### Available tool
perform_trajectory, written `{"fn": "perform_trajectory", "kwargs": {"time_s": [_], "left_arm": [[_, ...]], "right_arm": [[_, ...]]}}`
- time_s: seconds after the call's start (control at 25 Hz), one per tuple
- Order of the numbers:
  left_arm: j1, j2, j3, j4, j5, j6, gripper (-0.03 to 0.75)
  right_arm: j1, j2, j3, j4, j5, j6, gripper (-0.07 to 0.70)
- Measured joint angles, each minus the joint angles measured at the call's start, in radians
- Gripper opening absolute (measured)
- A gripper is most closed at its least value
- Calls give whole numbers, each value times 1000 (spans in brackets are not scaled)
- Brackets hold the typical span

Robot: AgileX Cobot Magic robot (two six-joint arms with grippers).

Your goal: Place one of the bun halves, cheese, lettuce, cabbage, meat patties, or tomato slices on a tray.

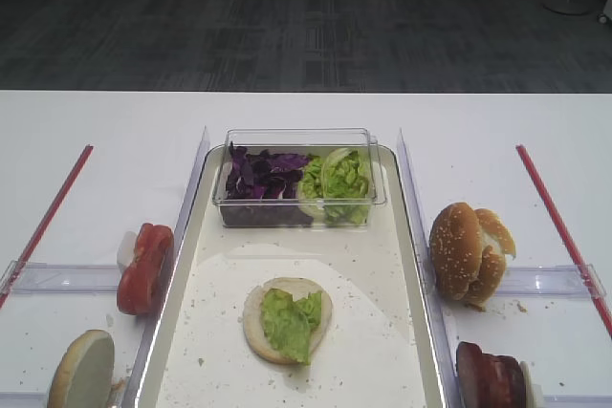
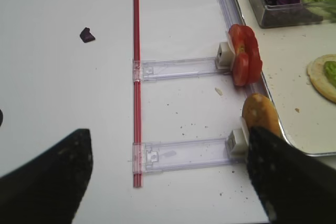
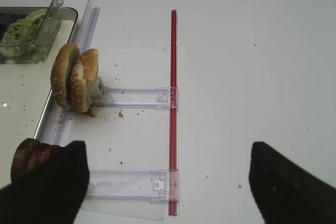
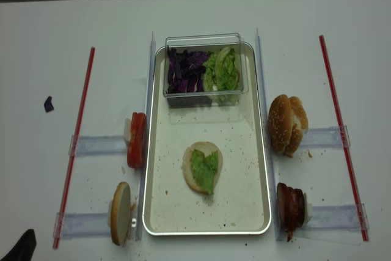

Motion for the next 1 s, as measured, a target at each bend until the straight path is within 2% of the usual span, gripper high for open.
{"fn": "perform_trajectory", "kwargs": {"time_s": [1.0], "left_arm": [[0,0,0,0,0,0,554]], "right_arm": [[0,0,0,0,0,0,633]]}}
